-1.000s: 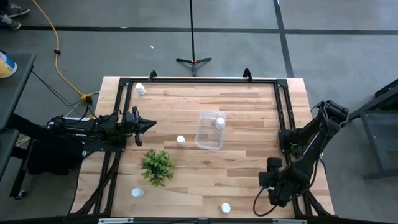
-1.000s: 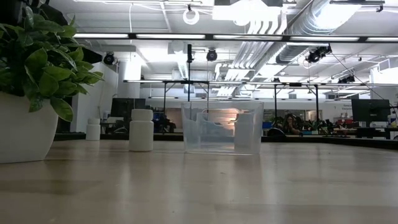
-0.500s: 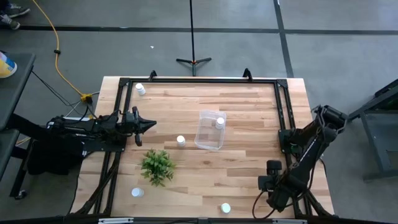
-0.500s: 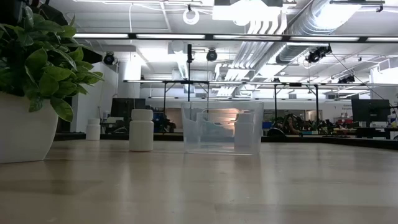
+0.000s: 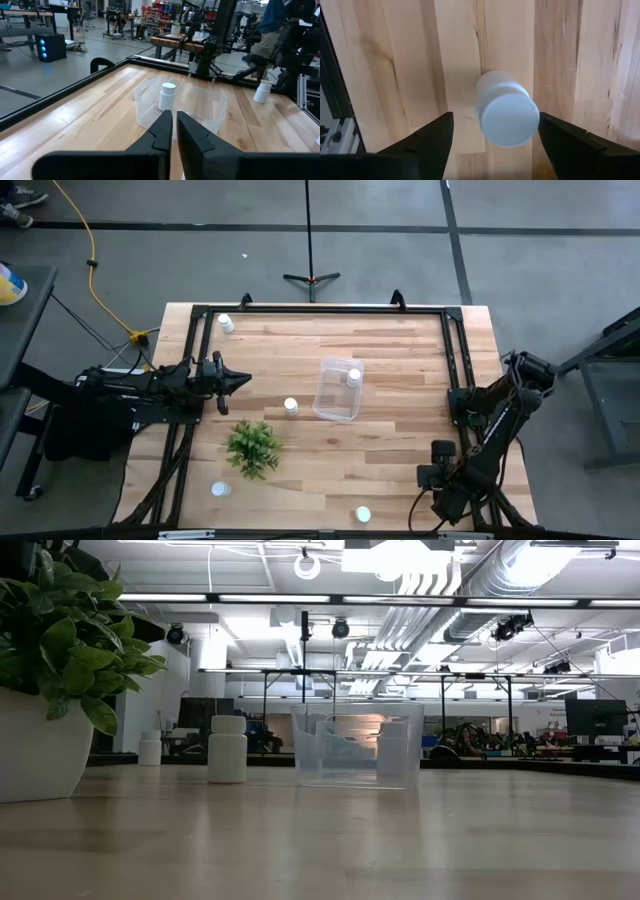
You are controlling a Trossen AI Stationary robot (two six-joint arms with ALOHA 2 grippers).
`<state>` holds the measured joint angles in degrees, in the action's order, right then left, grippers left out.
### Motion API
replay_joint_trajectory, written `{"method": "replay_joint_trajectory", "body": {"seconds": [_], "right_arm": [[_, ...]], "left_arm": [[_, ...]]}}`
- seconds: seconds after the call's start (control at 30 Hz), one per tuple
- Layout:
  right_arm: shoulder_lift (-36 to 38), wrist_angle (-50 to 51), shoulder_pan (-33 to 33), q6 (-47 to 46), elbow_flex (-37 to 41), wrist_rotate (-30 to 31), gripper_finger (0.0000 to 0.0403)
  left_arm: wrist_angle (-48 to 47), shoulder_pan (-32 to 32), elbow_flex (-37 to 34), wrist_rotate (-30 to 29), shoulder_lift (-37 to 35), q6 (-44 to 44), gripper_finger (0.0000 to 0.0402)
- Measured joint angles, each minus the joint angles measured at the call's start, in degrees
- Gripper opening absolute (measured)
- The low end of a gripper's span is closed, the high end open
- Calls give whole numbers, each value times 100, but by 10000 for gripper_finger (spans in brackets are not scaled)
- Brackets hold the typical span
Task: Pick and place pill bottles into a basket
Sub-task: Put the white medicine bottle into the transparent bin
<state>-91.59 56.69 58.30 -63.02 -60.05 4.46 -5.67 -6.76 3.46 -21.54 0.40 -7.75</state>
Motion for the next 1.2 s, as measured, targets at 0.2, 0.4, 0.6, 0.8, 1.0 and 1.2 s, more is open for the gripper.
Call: {"method": "replay_joint_trajectory", "body": {"seconds": [0.2, 0.4, 0.6, 0.8, 1.0, 1.2], "right_arm": [[0, -2, -2, -13, 1, 209, 279], [0, 2, -2, -10, 1, 223, 279], [0, 2, 0, -20, 0, 371, 273], [0, 0, -1, -16, 0, 362, 240], [0, 0, 0, -3, 0, 336, 206], [0, 5, 0, 20, 0, 247, 179]], "left_arm": [[0, 0, 0, 0, 0, 0, 32], [0, 0, 0, 0, 0, 0, 39], [0, 0, 0, 0, 0, 0, 69], [0, 0, 0, 0, 0, 0, 42], [0, 0, 0, 0, 0, 0, 26], [2, 1, 0, -28, 0, 0, 73]]}}
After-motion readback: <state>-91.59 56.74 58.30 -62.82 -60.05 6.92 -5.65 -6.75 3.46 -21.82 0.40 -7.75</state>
